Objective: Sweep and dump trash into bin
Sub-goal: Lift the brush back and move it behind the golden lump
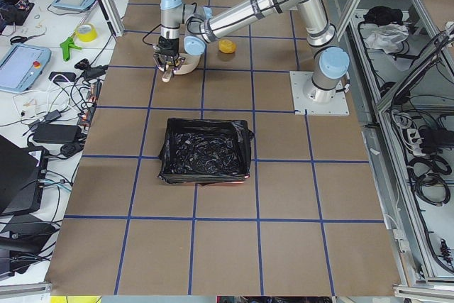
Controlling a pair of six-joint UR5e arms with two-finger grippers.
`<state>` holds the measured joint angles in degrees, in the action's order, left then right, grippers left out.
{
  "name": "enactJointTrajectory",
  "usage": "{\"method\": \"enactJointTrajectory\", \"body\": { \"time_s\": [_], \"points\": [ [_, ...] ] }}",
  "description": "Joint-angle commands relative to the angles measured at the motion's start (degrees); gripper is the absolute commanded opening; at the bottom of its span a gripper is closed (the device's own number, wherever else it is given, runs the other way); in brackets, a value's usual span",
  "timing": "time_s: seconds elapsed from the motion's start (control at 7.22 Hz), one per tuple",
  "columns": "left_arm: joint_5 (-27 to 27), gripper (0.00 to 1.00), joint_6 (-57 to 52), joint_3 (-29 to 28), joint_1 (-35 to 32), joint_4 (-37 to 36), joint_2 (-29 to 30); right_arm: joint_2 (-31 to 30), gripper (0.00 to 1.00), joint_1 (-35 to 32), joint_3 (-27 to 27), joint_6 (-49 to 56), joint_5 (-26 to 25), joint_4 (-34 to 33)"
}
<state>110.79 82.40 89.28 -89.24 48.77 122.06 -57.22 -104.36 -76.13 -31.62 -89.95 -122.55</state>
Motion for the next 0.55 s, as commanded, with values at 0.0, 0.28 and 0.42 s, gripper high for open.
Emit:
{"method": "enactJointTrajectory", "body": {
  "time_s": [0.0, 0.28, 0.42],
  "points": [
    [-4.87, 0.0, -0.22, 2.19, 0.73, 1.49, -2.6, -12.34, 0.0, 2.14, -17.13, 4.8, -0.31, -6.95],
    [-4.36, 0.0, -4.75, 9.12, 3.53, 0.98, -7.68, -19.13, 0.0, 2.06, -28.67, 4.03, -1.89, -11.19],
    [-4.35, 0.0, -5.84, 12.11, 5.02, 0.28, -10.06, -21.6, 0.0, 1.79, -32.72, 3.76, -2.16, -14.79]
  ]
}}
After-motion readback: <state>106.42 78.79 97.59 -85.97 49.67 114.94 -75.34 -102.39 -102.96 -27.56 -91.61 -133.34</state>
